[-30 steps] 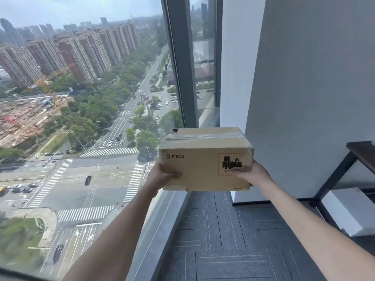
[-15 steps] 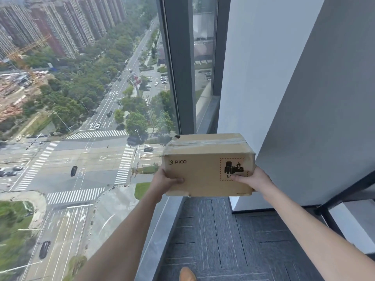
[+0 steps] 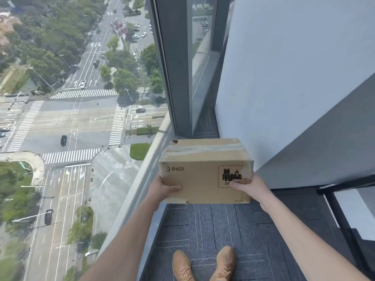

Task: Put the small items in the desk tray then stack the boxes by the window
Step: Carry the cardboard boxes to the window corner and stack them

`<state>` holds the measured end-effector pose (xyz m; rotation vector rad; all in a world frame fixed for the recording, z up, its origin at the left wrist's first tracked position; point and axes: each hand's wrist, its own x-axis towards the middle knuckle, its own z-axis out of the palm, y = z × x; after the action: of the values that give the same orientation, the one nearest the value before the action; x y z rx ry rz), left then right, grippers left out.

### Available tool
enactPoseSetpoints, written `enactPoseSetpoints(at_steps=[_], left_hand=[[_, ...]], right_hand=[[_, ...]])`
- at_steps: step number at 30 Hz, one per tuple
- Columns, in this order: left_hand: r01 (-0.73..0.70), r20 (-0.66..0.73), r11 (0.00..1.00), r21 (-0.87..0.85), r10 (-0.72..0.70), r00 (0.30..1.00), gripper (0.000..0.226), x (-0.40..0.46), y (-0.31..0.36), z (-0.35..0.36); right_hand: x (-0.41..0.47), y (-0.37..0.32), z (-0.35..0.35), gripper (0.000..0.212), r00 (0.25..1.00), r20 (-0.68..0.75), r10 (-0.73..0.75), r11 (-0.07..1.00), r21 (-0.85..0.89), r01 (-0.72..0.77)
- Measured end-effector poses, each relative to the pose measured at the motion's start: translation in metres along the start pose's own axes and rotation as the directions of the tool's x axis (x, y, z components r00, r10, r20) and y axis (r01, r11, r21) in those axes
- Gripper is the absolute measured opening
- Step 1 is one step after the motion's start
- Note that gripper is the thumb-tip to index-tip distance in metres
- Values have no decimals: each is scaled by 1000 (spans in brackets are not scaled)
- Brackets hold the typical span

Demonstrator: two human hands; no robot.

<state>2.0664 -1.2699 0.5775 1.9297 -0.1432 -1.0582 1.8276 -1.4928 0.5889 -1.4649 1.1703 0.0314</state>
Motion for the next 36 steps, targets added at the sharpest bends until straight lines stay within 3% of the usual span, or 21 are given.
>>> enactPoseSetpoints(at_steps=[6,12,18,22,27,32,36], left_hand=[[48,3,999,3,-48,999,64,96,-76,50],[50,13,998,30,-50,999,69,211,-195,102],[44,0,998,52,-44,999,73,334,-292,145],[2,-26,998,59,-1,1000,78,402,-331,163],[-80,-56,994,74,85,995,81,469,-358,175],[-207,-16,977,48,208,978,83,501,-368,183],[-253,-52,966,48,256,965,81,503,-375,189]], right_hand=[[95,83,17,79,999,-2,50,999,-16,-50],[214,208,51,110,993,11,116,993,-7,-116],[333,292,85,88,993,32,113,993,18,-113],[405,332,105,119,999,1,44,995,87,-44],[463,350,127,88,996,-89,-25,989,142,37],[504,366,123,92,991,-125,-53,982,175,75],[506,372,124,71,979,-179,-98,978,163,128]])
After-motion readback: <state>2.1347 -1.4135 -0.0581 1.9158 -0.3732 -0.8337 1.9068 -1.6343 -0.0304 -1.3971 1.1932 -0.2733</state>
